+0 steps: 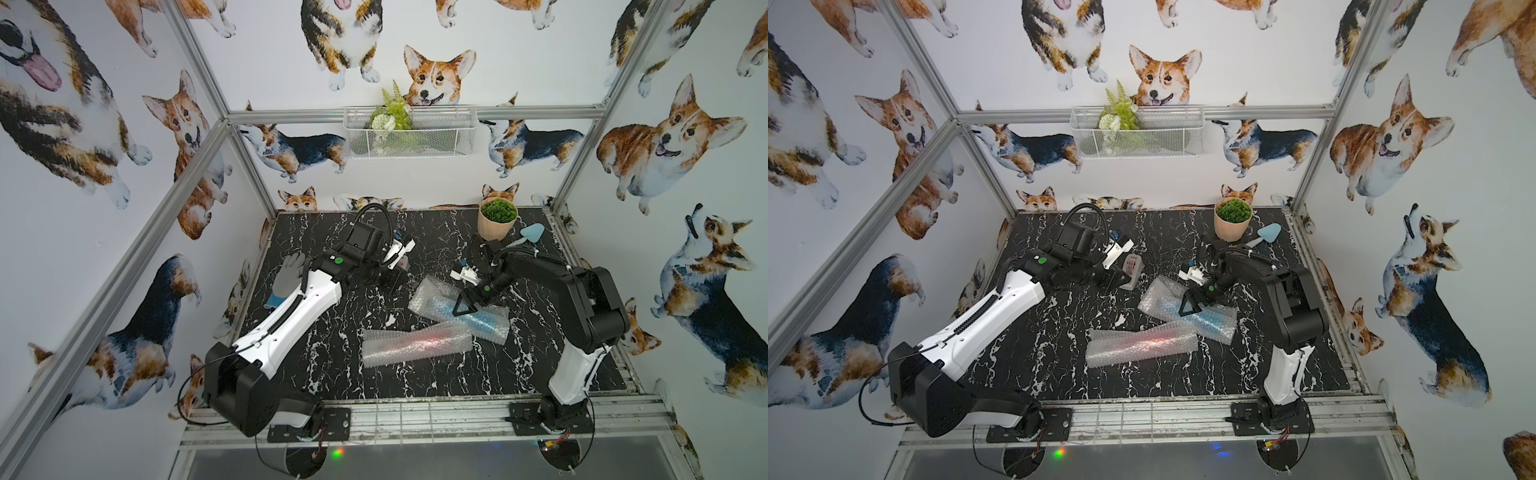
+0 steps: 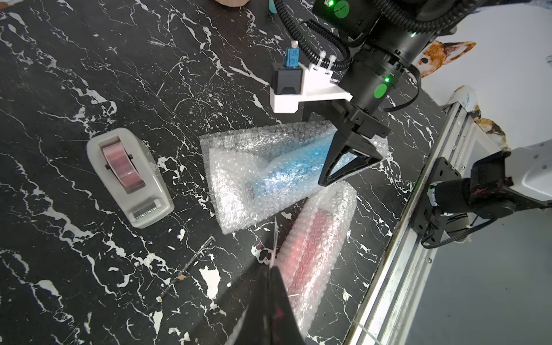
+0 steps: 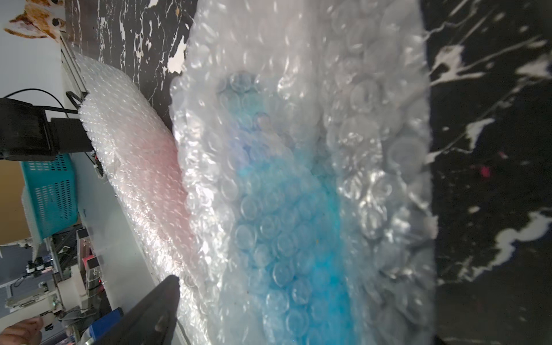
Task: Wrap wine bottles in bubble wrap
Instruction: Adjust the bubble wrap at the center of the board.
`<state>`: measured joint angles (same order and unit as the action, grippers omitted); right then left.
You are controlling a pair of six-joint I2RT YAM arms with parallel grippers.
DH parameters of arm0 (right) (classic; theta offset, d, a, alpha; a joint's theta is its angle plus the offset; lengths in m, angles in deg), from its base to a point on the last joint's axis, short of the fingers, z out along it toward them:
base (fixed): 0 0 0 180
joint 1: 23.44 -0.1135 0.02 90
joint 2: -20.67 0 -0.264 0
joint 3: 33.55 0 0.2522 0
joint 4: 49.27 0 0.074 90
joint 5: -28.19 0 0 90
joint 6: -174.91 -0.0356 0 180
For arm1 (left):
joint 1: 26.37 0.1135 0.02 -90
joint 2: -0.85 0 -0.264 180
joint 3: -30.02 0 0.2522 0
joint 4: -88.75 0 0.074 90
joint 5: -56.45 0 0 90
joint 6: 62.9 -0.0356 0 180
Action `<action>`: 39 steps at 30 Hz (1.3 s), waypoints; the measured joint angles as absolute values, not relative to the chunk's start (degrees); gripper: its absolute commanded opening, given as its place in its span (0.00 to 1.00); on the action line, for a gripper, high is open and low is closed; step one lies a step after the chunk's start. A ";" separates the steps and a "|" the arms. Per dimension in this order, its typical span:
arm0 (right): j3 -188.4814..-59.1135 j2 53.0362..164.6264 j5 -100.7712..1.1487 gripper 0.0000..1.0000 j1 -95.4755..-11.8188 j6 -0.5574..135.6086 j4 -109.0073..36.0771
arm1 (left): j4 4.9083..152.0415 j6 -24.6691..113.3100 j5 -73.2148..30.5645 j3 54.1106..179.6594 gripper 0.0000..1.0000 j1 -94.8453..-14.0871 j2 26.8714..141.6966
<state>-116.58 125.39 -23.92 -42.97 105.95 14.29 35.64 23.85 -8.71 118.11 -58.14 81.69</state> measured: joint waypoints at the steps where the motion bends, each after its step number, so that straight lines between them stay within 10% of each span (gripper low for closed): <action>1: -116.32 125.20 -24.45 0.91 -43.24 105.95 14.09 | 35.53 23.85 -8.69 118.04 0.00 -58.14 81.69; 39: -108.23 115.38 -48.31 0.42 -55.83 107.37 2.94 | 35.60 23.44 -8.41 117.36 0.00 -58.11 82.30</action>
